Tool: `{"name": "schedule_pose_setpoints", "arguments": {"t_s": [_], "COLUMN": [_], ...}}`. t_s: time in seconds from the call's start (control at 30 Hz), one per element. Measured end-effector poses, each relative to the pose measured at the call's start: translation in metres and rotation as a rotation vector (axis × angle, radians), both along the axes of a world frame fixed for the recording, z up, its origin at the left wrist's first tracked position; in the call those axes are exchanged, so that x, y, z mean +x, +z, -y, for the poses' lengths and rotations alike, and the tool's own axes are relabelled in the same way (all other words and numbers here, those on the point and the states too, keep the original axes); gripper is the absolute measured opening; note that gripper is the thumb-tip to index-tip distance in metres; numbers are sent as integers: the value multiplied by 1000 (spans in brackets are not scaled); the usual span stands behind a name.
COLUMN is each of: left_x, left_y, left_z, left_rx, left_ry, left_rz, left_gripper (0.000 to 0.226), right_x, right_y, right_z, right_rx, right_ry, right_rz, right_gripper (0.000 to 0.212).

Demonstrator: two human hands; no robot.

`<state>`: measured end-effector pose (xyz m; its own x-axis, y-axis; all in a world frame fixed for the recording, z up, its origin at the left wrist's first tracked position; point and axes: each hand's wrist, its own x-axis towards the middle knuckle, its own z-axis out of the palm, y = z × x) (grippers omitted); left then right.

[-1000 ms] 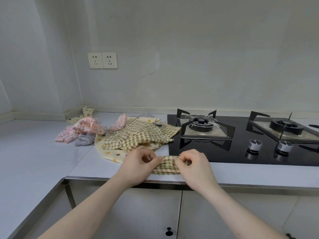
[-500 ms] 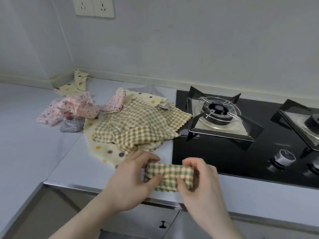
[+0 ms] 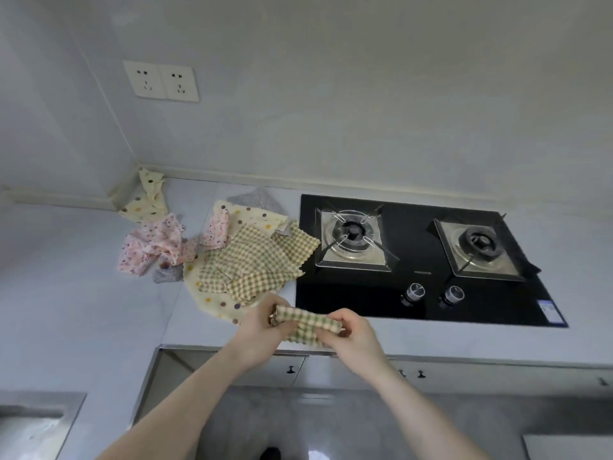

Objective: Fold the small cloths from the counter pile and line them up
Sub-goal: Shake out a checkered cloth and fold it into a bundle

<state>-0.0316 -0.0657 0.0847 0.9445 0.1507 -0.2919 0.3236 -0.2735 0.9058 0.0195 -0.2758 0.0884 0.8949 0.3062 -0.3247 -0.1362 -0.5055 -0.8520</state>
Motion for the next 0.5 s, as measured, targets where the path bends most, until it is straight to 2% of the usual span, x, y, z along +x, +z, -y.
{"name": "schedule_pose_setpoints", "arguments": {"t_s": [0.13,0.23,0.3,0.5], "left_x": [3,21,32,83], "left_y": [52,80,100,138], "left_z": [24,57,85,174], "left_rx": [-108,-170,-165,-71], "left_ry": [-46,-165,-287,-476], "left_rz": [6,-13,-28,47], "left_gripper": [34,20,13,18], "right_x": [-14,-13,-12,2], "right_y": [52,80,97,124], "right_z": [41,74,102,196], "right_rx": [75,107,131,184], "right_ry": [-81,-178,-272,-431], "right_rz": [-29,-4,-5,42], "right_gripper": [20,22,24,22]}}
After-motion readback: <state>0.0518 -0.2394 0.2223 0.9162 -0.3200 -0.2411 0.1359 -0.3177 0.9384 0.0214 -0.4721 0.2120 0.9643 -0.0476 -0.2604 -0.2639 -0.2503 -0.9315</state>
